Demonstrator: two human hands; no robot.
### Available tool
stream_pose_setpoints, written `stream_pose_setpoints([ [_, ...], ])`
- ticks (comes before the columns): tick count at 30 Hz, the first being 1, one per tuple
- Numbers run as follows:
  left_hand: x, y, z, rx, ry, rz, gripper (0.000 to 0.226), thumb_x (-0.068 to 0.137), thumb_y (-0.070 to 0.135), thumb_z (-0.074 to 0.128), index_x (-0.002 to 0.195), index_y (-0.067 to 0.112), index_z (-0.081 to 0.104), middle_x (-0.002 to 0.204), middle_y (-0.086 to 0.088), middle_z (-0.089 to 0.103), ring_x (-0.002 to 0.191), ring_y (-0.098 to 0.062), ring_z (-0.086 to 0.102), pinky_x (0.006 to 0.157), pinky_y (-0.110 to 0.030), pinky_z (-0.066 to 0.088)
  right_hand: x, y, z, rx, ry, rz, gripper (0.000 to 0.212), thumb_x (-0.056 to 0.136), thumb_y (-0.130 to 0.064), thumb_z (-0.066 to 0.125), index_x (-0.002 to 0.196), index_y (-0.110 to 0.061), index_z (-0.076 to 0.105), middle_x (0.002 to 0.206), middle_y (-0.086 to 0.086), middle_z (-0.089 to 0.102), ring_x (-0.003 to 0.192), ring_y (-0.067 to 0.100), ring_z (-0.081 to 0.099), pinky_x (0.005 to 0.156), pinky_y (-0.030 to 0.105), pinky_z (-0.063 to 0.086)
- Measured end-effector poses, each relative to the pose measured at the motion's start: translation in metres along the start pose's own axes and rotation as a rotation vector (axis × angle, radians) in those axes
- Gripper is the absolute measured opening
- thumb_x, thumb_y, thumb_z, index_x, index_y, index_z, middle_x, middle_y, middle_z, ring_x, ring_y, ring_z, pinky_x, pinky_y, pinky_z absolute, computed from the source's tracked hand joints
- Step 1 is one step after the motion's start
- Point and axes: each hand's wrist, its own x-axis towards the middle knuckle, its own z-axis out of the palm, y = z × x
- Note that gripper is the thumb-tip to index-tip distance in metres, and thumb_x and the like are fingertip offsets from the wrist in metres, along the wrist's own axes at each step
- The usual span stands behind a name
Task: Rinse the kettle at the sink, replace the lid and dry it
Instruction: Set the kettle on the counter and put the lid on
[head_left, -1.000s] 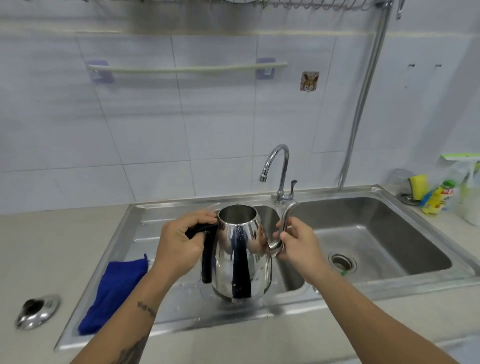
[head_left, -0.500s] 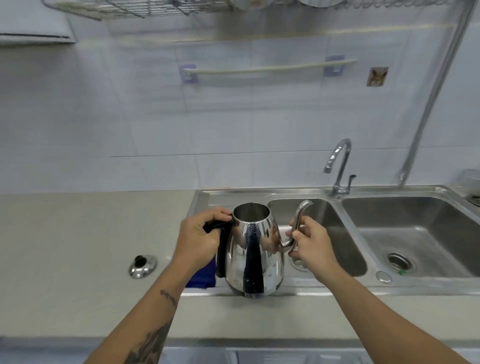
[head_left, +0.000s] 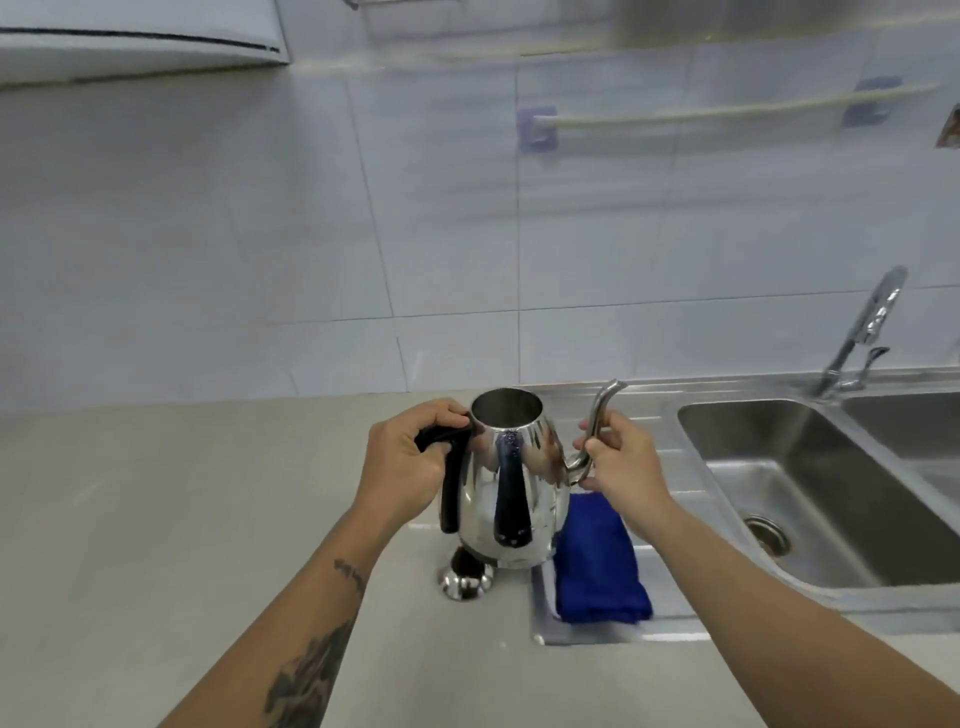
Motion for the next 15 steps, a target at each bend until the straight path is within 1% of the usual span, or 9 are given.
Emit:
stream_pose_setpoints([
  [2, 0.013, -0.013, -0.019, 0.014, -0.006, 0.002, 0.054, 0.077, -0.026, 0.055, 0.082, 0.024, 0.074, 0.099, 0.012, 0.074, 0.099, -0.002, 0.069, 0.091, -0.02, 0.054, 0.006, -0.003, 0.028, 0.013, 0.017, 0.021, 0.034, 0.098, 0.002, 0.044, 0.094, -0.025, 0.064, 0.1, 0.007, 0.071, 0.091, 0.022, 0.066, 0.085, 0.06, 0.059],
  [4, 0.026, -0.028, -0.035, 0.023, 0.008, -0.002, 0.056, 0.076, -0.026, 0.053, 0.081, 0.026, 0.073, 0.098, 0.013, 0.073, 0.1, -0.002, 0.068, 0.092, -0.021, 0.054, 0.014, -0.006, 0.054, 0.017, 0.032, 0.027, 0.034, 0.098, 0.003, 0.046, 0.095, -0.025, 0.065, 0.102, 0.005, 0.072, 0.096, 0.018, 0.068, 0.087, 0.058, 0.059],
  [6, 0.037, -0.041, -0.047, 0.033, 0.018, -0.02, 0.059, 0.075, -0.026, 0.052, 0.079, 0.029, 0.072, 0.096, 0.016, 0.073, 0.101, -0.004, 0.069, 0.093, -0.024, 0.054, 0.022, -0.007, 0.074, 0.023, 0.044, 0.037, 0.034, 0.096, 0.004, 0.048, 0.094, -0.025, 0.066, 0.103, 0.004, 0.072, 0.099, 0.015, 0.069, 0.089, 0.055, 0.059],
  [9, 0.049, -0.061, -0.057, 0.066, 0.013, -0.016, 0.063, 0.073, -0.025, 0.049, 0.078, 0.034, 0.071, 0.096, 0.021, 0.072, 0.1, -0.008, 0.069, 0.093, -0.031, 0.056, 0.033, -0.003, 0.095, 0.0, 0.068, 0.053, 0.037, 0.093, 0.004, 0.05, 0.088, -0.029, 0.066, 0.098, -0.002, 0.073, 0.099, 0.013, 0.069, 0.091, 0.053, 0.059],
  [12, 0.055, -0.077, -0.058, 0.107, 0.001, -0.018, 0.061, 0.073, -0.024, 0.048, 0.079, 0.032, 0.07, 0.098, 0.022, 0.071, 0.101, -0.01, 0.069, 0.094, -0.037, 0.056, 0.041, 0.004, 0.109, -0.033, 0.091, 0.085, 0.039, 0.092, 0.006, 0.049, 0.086, -0.029, 0.066, 0.096, -0.004, 0.073, 0.099, 0.011, 0.069, 0.092, 0.053, 0.059],
  [15, 0.056, -0.092, -0.057, 0.127, 0.01, -0.015, 0.059, 0.073, -0.024, 0.047, 0.086, 0.029, 0.069, 0.101, 0.023, 0.07, 0.103, -0.01, 0.068, 0.094, -0.04, 0.056, 0.05, 0.012, 0.119, -0.04, 0.096, 0.115, 0.038, 0.091, 0.007, 0.048, 0.089, -0.025, 0.067, 0.096, -0.004, 0.073, 0.098, 0.01, 0.069, 0.092, 0.054, 0.058],
])
